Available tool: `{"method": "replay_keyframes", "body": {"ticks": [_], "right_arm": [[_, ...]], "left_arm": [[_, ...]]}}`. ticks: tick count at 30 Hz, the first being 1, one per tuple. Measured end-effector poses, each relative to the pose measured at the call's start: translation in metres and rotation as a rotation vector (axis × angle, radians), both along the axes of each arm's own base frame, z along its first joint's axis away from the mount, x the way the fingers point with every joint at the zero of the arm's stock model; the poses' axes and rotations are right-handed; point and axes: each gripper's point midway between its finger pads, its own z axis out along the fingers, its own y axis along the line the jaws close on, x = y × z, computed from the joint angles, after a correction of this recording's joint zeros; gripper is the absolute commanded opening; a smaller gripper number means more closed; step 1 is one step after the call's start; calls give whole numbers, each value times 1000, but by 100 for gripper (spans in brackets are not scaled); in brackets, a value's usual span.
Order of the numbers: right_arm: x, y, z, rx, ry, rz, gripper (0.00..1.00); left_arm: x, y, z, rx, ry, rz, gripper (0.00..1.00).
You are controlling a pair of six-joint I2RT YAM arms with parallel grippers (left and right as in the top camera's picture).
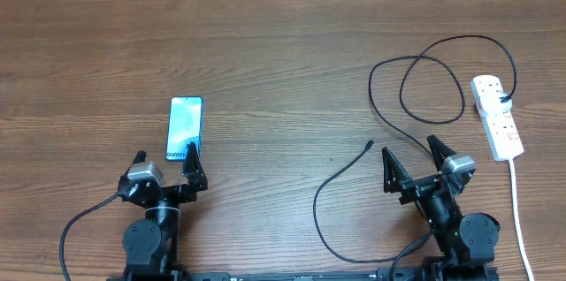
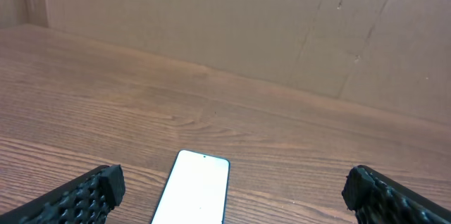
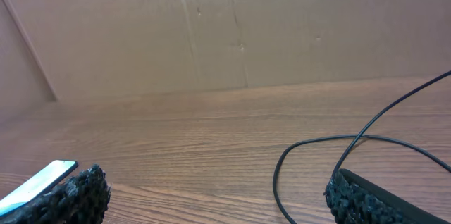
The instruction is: Plug charger to phone and switch on socket
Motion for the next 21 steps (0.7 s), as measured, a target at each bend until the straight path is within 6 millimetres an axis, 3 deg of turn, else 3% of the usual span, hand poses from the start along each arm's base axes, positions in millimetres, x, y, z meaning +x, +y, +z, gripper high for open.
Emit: {"method": "replay_keyframes", "body": {"ticks": [21], "right_arm": [[0,0,0,0,0,0,100]], "left_arm": [[0,0,0,0,0,0,99]]}}
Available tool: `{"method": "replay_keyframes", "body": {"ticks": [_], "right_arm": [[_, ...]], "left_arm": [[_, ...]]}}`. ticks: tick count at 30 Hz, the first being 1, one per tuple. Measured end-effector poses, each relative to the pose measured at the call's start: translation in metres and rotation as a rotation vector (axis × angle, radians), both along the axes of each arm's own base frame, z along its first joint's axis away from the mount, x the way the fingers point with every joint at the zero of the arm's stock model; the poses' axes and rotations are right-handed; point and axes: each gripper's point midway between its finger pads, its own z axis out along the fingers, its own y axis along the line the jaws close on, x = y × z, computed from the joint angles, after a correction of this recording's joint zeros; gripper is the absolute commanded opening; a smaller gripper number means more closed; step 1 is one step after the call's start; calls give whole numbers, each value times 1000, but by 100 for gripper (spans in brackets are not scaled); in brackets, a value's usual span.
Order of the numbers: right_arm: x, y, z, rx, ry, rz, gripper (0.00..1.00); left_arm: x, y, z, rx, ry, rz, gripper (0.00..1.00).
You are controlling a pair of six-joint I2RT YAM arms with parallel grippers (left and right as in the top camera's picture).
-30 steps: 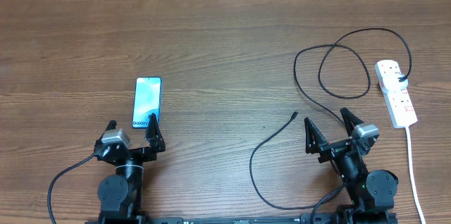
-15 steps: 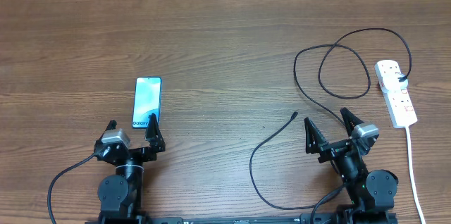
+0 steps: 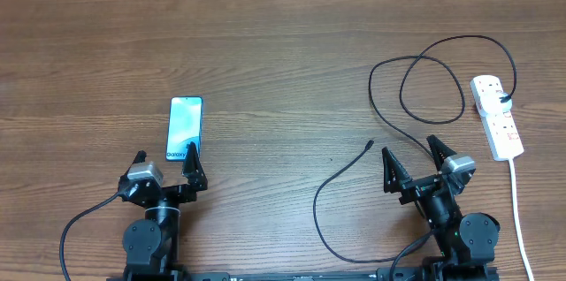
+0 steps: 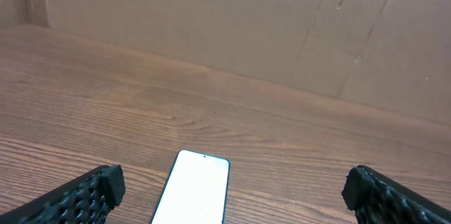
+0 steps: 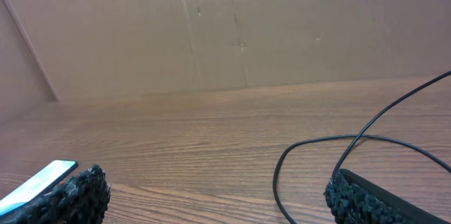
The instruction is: Plug charger to phone and switch on socket
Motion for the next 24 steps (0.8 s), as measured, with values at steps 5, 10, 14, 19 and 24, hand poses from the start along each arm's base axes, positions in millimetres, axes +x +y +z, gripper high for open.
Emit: {"method": "replay_keyframes", "body": {"ticks": [5,10,14,19,24], "right_arm": [[0,0,0,0,0,0,100],[0,0,0,0,0,0,100],[0,0,0,0,0,0,100],[0,0,0,0,0,1,100],[0,0,0,0,-1,0,100]], "left_arm": [[0,0,0,0,0,0,100],[0,0,0,0,0,0,100],[0,0,0,0,0,0,100],[0,0,0,0,0,0,100],[0,1,6,-1,-24,5,100]]}}
